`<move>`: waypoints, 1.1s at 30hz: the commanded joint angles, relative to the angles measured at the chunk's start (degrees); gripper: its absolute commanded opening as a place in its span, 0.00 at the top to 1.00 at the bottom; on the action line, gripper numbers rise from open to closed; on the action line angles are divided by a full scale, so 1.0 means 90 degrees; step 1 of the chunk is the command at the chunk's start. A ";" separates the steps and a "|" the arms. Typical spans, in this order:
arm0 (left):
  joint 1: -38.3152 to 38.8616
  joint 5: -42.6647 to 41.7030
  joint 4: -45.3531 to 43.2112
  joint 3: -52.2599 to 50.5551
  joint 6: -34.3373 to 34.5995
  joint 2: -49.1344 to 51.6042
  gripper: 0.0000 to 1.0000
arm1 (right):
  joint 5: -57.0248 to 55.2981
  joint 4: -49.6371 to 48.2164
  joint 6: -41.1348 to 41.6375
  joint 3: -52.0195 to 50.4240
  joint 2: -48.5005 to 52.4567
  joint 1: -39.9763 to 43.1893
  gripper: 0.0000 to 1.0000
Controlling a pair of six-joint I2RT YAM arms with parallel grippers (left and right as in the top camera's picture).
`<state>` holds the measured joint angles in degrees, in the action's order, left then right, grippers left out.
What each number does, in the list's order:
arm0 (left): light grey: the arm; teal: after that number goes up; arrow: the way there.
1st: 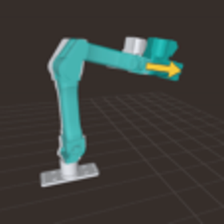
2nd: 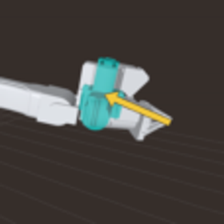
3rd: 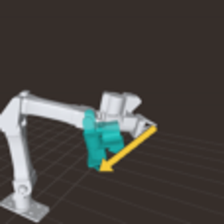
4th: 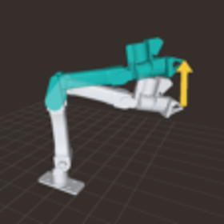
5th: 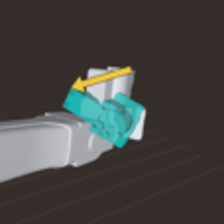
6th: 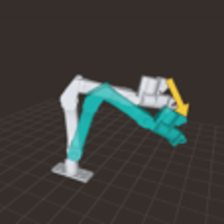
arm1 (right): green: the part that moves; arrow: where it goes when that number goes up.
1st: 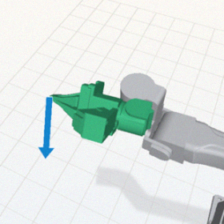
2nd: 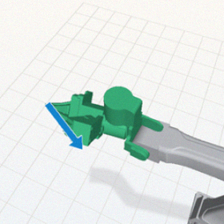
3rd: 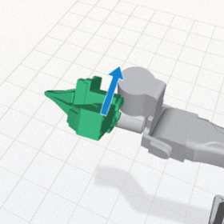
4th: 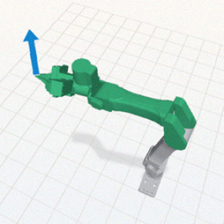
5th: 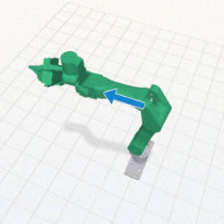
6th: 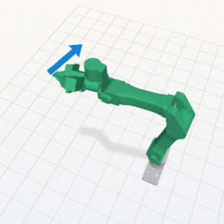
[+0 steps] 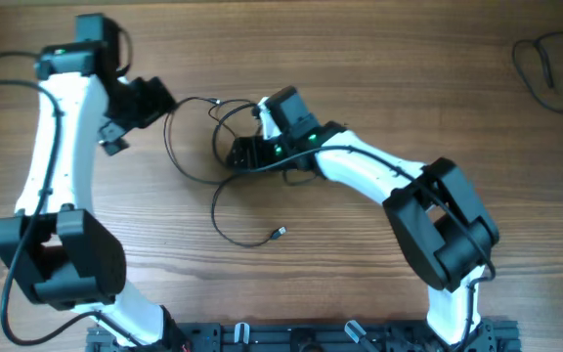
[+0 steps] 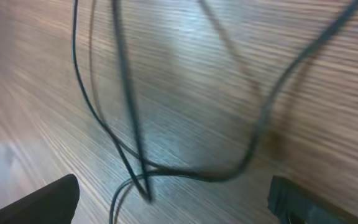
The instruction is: Untangle cables
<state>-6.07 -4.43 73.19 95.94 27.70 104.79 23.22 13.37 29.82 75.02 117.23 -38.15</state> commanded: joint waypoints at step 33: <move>-0.0554 -0.0117 0.0039 0.0012 -0.0051 0.0024 0.00 | -0.3818 -0.1056 -0.5217 0.0546 -0.3283 0.1974 0.96</move>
<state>-10.85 -4.60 73.52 95.94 27.70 104.79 -8.60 4.32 -1.76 79.88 90.74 -25.08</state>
